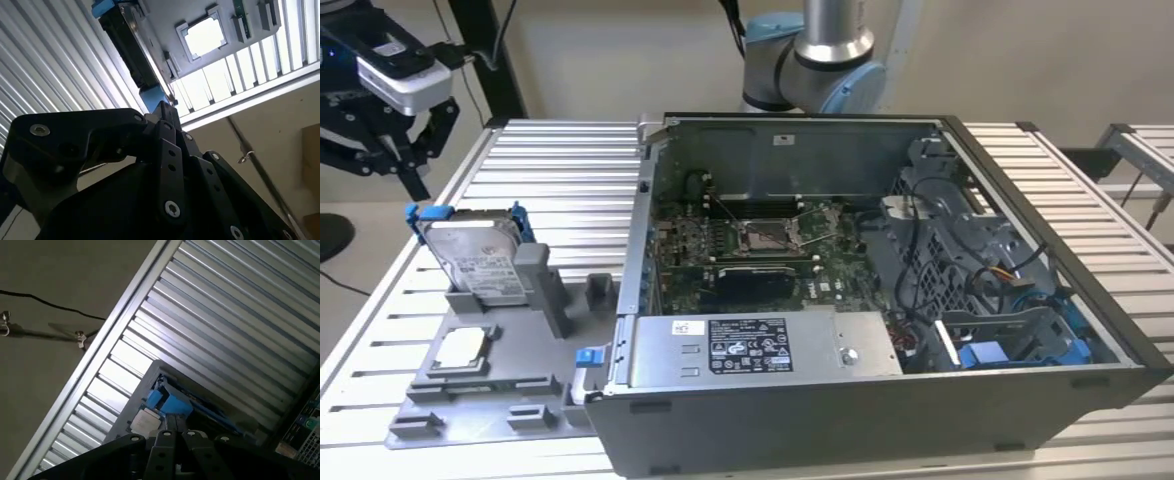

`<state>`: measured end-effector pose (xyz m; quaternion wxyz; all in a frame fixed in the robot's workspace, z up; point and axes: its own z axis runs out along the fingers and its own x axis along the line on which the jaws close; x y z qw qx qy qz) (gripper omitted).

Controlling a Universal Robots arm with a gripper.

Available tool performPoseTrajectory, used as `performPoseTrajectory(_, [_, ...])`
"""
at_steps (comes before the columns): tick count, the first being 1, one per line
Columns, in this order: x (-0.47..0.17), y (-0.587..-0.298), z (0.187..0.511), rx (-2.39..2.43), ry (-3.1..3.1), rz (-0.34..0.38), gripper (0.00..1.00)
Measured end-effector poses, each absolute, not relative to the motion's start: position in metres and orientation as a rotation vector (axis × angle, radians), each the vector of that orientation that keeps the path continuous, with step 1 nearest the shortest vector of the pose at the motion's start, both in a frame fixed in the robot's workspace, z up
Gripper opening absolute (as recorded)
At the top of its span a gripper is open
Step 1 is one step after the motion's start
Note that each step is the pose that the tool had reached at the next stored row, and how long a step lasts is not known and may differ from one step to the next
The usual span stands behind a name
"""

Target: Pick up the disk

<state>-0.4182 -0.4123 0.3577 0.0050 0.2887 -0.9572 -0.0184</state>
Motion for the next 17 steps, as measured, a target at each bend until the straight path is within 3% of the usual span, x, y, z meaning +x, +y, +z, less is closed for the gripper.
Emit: performPoseTrajectory(17, [-0.4182, -0.4124, 0.3577, 1.355, -2.819, -0.053, 0.00])
